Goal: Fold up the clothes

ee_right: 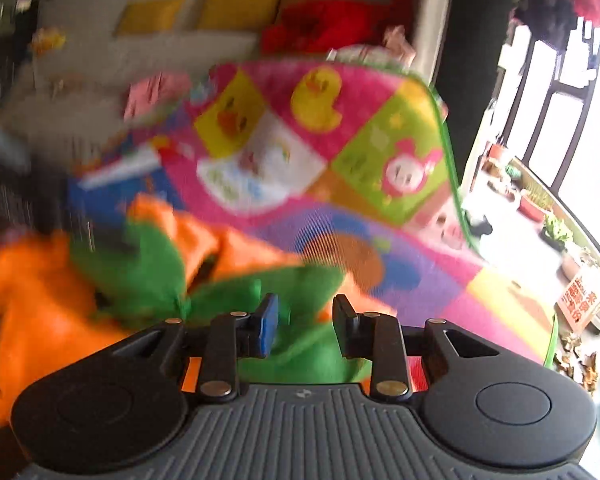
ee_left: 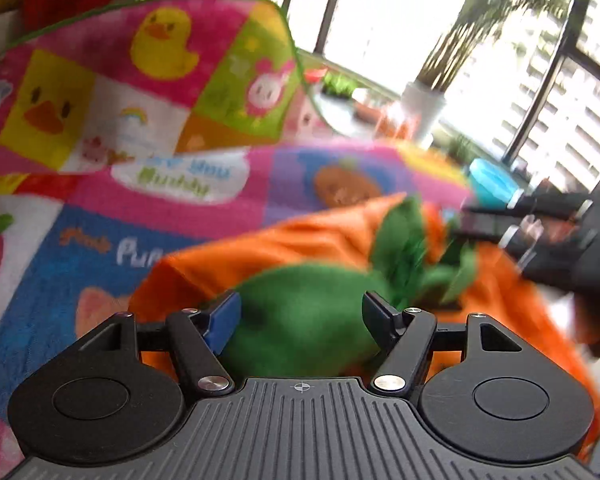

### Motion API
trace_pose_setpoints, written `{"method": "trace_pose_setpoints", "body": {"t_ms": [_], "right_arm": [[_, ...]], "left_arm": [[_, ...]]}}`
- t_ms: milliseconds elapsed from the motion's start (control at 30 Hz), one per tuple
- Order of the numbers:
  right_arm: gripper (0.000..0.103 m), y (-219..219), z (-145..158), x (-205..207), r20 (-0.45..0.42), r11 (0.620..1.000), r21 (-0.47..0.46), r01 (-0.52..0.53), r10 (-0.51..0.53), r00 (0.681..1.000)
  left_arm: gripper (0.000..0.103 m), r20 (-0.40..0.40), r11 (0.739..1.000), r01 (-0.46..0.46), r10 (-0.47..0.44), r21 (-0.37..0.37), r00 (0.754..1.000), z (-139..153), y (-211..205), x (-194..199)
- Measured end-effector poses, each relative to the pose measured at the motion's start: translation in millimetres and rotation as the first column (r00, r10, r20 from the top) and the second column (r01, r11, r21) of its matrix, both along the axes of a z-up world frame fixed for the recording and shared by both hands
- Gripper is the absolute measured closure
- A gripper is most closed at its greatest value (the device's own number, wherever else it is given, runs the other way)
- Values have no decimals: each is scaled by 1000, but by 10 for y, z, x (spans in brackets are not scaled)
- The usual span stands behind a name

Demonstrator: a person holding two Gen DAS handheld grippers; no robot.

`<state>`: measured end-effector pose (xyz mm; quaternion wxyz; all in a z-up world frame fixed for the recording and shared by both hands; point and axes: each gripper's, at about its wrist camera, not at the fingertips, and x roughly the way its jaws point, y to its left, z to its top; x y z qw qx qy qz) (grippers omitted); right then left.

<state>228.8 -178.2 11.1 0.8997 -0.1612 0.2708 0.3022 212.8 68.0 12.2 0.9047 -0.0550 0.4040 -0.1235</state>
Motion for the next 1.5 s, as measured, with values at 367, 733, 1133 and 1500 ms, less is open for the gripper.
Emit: {"method": "trace_pose_setpoints", "body": {"t_ms": [367, 733, 1133, 1500], "right_arm": [[66, 181, -335, 234, -115, 997, -61, -42, 34, 993], [53, -535, 15, 892, -332, 948, 234, 216, -131, 934], [77, -387, -434, 1411, -509, 916, 272, 295, -123, 852], [91, -432, 505, 882, -163, 922, 358, 146, -92, 982]], "left_arm": [[30, 14, 995, -77, 79, -62, 997, 127, 364, -9], [39, -202, 911, -208, 142, -355, 969, -179, 782, 475], [52, -166, 933, -208, 165, -292, 972, -232, 617, 765], [89, 233, 985, -57, 95, -164, 968, 711, 417, 462]]}}
